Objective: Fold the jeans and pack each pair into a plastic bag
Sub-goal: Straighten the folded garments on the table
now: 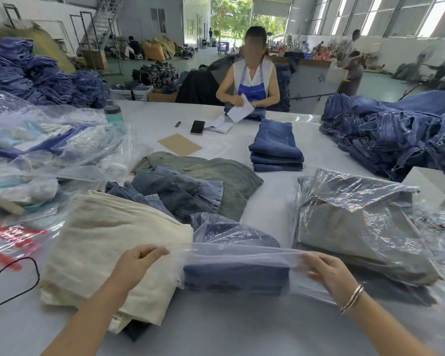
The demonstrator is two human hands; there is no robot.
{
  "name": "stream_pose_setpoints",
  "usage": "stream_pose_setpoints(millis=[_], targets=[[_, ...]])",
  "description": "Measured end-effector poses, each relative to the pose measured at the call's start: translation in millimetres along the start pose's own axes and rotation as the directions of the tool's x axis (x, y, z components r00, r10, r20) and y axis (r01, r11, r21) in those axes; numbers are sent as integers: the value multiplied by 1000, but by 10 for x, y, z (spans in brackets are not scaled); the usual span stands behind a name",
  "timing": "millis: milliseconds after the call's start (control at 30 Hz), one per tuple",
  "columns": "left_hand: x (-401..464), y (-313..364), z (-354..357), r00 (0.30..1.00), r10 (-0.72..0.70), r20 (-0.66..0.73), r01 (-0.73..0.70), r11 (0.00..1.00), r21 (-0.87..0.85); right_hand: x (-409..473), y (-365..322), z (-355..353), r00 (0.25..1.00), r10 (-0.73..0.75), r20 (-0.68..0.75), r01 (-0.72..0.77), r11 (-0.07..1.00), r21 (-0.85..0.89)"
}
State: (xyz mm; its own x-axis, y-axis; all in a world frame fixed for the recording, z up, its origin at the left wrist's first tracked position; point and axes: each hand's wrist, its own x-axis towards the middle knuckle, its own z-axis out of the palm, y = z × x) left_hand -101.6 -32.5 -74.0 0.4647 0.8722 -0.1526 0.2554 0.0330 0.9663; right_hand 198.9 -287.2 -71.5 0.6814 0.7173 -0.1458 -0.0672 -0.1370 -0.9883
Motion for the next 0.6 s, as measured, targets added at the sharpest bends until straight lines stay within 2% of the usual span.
stream_pose_setpoints(millis=[67,133,200,300,400,467,533,600], targets=[[32,-85,102,997,-79,15,80,972,-220,67,88,110,986,141,-85,-126,980,154],[53,-156,264,979,-194,68,203,870,-448,136,176,258,947,228,-224,-196,968,156],[65,-248,449,961,-273,42,255,814,-522,176,288,369,924,218,-315,-249,967,-61],[2,-362,682,962,-272,-18,233,856,-462,123,297,537,938,77,-338,-260,802,-537],[-93,-383,864,963,-267,-23,219,833,-509,20,225,871,928,-281,-245,-18,624,-782],[-143,-370,968,971,-239,-17,197,835,-514,-83,166,1191,900,-431,-70,206,560,-802],[-197,-353,1028,978,-210,15,187,837,-514,-168,148,1495,906,-405,122,375,638,-672],[-238,-340,1037,981,-187,44,182,837,-516,-179,157,1710,931,-302,205,365,759,-539]])
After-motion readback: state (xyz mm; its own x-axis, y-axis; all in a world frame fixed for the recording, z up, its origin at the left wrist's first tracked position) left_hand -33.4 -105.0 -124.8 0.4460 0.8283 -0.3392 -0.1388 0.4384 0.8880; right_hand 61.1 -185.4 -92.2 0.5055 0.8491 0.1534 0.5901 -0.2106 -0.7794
